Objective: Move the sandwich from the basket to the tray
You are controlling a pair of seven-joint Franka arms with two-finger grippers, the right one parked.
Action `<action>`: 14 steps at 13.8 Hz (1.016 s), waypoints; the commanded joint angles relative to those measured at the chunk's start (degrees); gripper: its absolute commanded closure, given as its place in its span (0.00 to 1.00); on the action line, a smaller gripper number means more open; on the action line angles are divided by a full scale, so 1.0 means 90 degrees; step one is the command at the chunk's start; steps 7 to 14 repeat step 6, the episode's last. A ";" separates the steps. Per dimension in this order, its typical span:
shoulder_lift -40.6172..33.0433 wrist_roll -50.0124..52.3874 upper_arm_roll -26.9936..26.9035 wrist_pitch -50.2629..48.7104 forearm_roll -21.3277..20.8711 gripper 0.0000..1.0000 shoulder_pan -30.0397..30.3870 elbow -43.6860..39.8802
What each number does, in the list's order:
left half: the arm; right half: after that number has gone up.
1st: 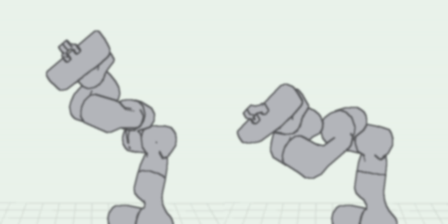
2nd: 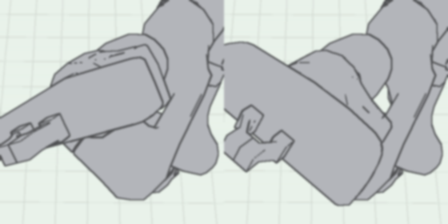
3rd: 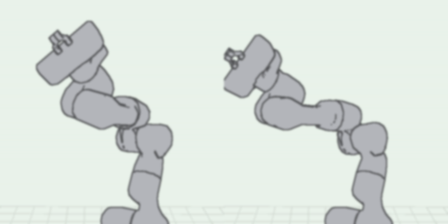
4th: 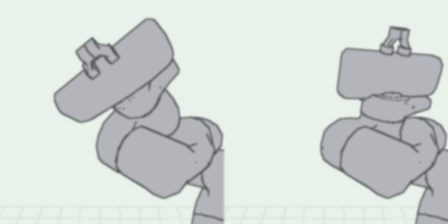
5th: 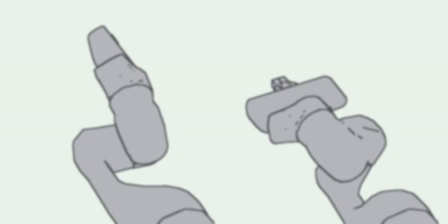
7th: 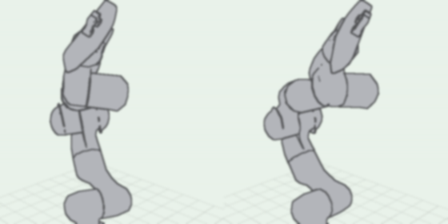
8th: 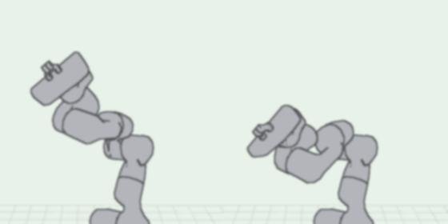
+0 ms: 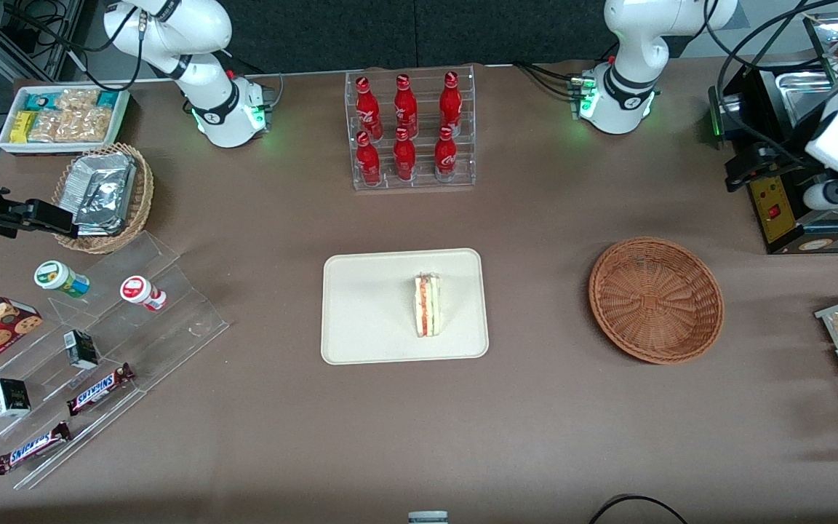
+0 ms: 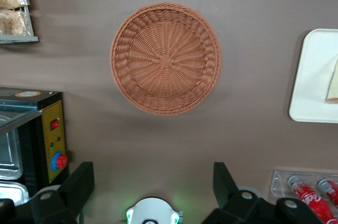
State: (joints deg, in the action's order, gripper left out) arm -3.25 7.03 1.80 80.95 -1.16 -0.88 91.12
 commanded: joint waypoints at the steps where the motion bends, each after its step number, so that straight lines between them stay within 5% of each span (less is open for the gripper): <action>1: -0.0254 -0.0303 -0.0142 0.0029 0.0070 0.01 0.0088 0.0276; 14: -0.0020 -0.0312 -0.0142 -0.0011 0.0050 0.01 0.0068 0.0042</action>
